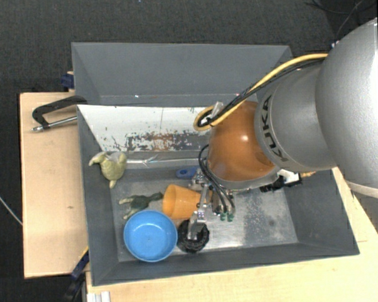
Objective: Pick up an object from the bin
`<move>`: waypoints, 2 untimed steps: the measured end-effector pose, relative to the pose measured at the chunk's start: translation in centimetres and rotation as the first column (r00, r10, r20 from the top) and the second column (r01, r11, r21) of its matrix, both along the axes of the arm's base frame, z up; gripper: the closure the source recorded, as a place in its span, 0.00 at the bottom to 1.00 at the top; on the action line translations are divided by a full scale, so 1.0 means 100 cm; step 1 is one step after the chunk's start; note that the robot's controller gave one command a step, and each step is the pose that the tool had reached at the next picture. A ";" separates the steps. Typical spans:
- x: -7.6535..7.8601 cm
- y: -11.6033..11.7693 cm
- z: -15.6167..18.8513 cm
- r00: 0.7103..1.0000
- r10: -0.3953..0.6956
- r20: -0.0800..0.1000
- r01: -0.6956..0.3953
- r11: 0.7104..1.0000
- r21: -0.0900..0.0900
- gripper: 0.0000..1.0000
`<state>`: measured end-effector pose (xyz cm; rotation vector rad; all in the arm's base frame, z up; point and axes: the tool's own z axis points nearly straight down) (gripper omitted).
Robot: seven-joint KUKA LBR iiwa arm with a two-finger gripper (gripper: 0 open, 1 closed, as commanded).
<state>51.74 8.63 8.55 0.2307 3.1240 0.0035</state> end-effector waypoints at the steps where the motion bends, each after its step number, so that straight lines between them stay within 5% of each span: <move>1: 0.002 0.000 0.000 1.000 -0.002 0.009 0.002 1.000 0.001 1.00; 2: 0.010 0.012 0.144 0.999 0.034 0.004 -0.034 0.999 0.002 1.00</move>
Offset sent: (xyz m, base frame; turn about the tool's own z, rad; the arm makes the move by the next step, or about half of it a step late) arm 0.0000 0.0000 0.0000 0.0000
